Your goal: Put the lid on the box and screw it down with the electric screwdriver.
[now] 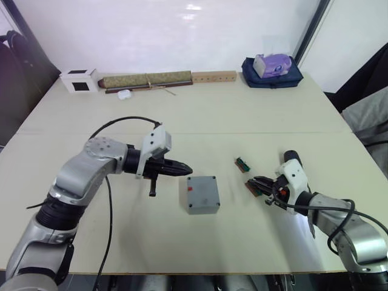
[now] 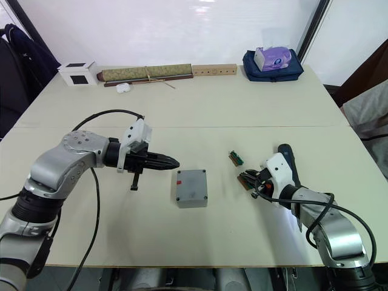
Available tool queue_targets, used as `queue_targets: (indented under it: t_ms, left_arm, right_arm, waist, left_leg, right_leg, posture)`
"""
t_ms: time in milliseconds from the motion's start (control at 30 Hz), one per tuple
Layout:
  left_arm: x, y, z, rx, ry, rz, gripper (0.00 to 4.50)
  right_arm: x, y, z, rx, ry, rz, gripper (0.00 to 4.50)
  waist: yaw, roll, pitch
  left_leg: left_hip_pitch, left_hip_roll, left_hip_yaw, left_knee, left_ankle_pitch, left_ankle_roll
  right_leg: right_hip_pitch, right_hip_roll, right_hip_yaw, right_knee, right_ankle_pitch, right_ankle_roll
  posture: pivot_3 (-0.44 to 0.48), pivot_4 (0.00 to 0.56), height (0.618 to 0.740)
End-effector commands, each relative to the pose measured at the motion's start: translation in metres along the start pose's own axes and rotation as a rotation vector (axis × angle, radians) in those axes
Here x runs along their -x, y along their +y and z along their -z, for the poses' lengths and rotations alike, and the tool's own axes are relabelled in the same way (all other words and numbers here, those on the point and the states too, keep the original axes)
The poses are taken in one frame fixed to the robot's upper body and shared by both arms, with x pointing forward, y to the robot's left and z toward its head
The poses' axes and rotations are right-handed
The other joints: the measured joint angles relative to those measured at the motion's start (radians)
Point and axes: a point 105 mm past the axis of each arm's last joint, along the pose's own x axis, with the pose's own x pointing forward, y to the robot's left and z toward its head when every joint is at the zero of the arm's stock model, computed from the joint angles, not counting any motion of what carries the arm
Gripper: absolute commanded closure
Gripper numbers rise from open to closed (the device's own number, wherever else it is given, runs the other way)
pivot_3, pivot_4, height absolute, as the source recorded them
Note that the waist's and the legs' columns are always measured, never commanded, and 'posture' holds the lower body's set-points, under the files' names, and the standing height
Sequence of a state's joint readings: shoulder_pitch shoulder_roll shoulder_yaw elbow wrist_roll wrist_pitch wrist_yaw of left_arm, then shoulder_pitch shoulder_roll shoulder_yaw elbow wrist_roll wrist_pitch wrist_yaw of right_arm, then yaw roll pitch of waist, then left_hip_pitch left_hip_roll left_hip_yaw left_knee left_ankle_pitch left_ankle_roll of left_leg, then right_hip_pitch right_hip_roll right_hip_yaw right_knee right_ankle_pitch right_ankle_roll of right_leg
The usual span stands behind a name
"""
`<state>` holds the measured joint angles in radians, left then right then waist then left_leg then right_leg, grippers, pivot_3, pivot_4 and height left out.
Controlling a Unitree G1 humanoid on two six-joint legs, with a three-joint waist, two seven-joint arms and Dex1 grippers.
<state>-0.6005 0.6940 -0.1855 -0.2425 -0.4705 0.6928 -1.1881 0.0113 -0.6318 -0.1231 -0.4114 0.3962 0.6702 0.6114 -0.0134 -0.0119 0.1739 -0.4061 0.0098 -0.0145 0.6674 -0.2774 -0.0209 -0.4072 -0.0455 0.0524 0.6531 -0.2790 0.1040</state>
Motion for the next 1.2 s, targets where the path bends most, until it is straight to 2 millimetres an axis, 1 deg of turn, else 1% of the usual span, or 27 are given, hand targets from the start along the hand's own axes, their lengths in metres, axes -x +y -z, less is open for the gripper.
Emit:
queue_targets:
  t_ms: [33, 200, 267, 300, 567, 800, 1200]
  left_arm:
    - [-0.001, -0.001, -0.004, -0.021, -0.013, 0.004, 4.50]
    - [-0.001, -0.001, -0.003, -0.021, -0.011, 0.003, 4.50]
    - [-0.001, -0.001, -0.003, -0.020, -0.011, 0.002, 4.50]
    - [-0.002, -0.001, -0.003, -0.020, -0.011, 0.002, 4.50]
    - [-0.002, -0.002, -0.003, -0.015, -0.012, 0.003, 4.50]
    - [-0.002, -0.001, -0.001, -0.010, -0.010, 0.002, 4.50]
    - [-0.002, 0.000, -0.001, -0.012, -0.009, -0.004, 4.50]
  right_arm:
    - [0.001, 0.002, -0.007, 0.026, -0.027, -0.004, 3.83]
    - [0.002, 0.003, -0.008, 0.027, -0.029, -0.006, 3.83]
    - [0.001, 0.003, -0.008, 0.031, -0.031, -0.009, 4.35]
    - [0.001, 0.003, -0.009, 0.032, -0.032, -0.010, 4.43]
    - [0.001, 0.004, -0.011, 0.041, -0.038, -0.013, 4.43]
    - [0.004, 0.003, -0.022, 0.050, -0.076, -0.017, 4.43]
    - [0.003, 0.002, -0.012, 0.049, -0.034, -0.018, 4.43]
  waist:
    - [0.000, 0.000, 0.000]
    - [0.000, 0.000, 0.000]
    - [0.000, 0.000, 0.000]
    - [0.000, 0.000, 0.000]
    - [0.000, 0.000, 0.000]
    - [0.000, 0.000, 0.000]
    - [0.000, 0.000, 0.000]
  left_leg:
    - [0.000, 0.000, 0.000, 0.000, 0.000, 0.000]
    - [0.000, 0.000, 0.000, 0.000, 0.000, 0.000]
    - [0.000, 0.000, 0.000, 0.000, 0.000, 0.000]
    - [0.000, 0.000, 0.000, 0.000, 0.000, 0.000]
    - [0.000, 0.000, 0.000, 0.000, 0.000, 0.000]
    - [0.000, 0.000, 0.000, 0.000, 0.000, 0.000]
    - [0.000, 0.000, 0.000, 0.000, 0.000, 0.000]
  right_leg:
    - [0.000, 0.000, 0.000, 0.000, 0.000, 0.000]
    - [0.000, 0.000, 0.000, 0.000, 0.000, 0.000]
    - [0.000, 0.000, 0.000, 0.000, 0.000, 0.000]
    - [0.000, 0.000, 0.000, 0.000, 0.000, 0.000]
    - [0.000, 0.000, 0.000, 0.000, 0.000, 0.000]
    - [0.000, 0.000, 0.000, 0.000, 0.000, 0.000]
    - [0.000, 0.000, 0.000, 0.000, 0.000, 0.000]
  posture:
    - [0.000, 0.150, 0.740]
    - [0.000, 0.150, 0.740]
    - [0.000, 0.150, 0.740]
    - [0.000, 0.150, 0.740]
    - [0.000, 0.150, 0.740]
    - [0.000, 0.150, 0.740]
    - [0.000, 0.150, 0.740]
